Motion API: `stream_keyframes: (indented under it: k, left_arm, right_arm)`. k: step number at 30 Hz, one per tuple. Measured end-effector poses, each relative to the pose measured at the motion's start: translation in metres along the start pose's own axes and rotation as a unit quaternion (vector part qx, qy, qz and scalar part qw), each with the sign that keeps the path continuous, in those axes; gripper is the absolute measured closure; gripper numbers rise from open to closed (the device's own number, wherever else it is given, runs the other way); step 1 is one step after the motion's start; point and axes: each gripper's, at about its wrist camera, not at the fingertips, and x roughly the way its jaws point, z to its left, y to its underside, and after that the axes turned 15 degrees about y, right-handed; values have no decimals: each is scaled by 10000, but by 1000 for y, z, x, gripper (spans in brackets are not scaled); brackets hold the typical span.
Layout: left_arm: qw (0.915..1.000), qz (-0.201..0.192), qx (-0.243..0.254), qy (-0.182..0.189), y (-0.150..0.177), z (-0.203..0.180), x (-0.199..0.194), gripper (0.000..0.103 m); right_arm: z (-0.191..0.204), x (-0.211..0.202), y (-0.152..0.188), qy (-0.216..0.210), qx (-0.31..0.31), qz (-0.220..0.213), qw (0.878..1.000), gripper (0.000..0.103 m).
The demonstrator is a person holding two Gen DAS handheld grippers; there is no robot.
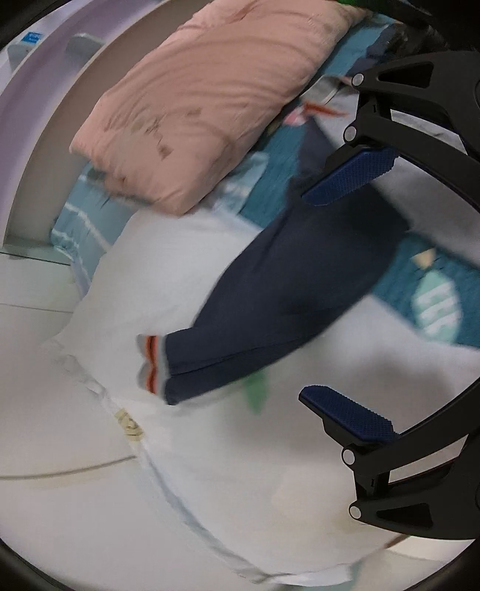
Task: Fold large clothes
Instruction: 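Move the left tool to the navy sleeve's striped cuff, then close the left tool on the striped cuff of the navy sleeve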
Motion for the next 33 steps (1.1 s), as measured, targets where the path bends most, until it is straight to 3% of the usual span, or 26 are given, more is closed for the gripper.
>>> stream_keyframes:
  k: [2,6,9,11,13,15,18,26,31,32,33]
  left_arm:
    - [9998,10,-176,-7,-16,15,12,5]
    - [9981,-149,-577,150,-37,41,26,5]
    - [9963,-157,-814,223,-48,57,37,5]
    - [9956,-75,-922,132,-54,64,45,5]
    - [9952,-44,-972,116,-59,71,53,5]
    - [9946,31,-1029,112,-64,78,64,5]
    - [9935,275,-1090,191,-71,87,81,5]
    - [9908,8,-1352,104,-114,98,100,5]
    - [9857,239,-1652,-248,-134,108,132,6]
    - [9864,285,-1574,-383,-134,105,137,9]
    - [9867,320,-1496,-543,-133,104,139,23]
  right_arm:
    - [9,19,-8,-80,22,176,9998,51]
    - [23,45,-16,-148,83,423,9990,59]
    - [36,59,-19,-110,-69,502,9987,75]
    - [44,77,-19,62,-203,660,9976,91]
    - [49,97,-17,3,-249,912,9955,96]
    - [57,120,-11,153,-453,1086,9929,98]
    - [62,136,-4,207,-622,942,9934,101]
    - [67,154,-13,122,-831,1142,9899,102]
    - [72,159,-12,169,-897,1048,9903,101]
    - [72,160,-12,163,-893,1039,9904,101]
    - [72,161,-12,144,-881,1037,9906,101]
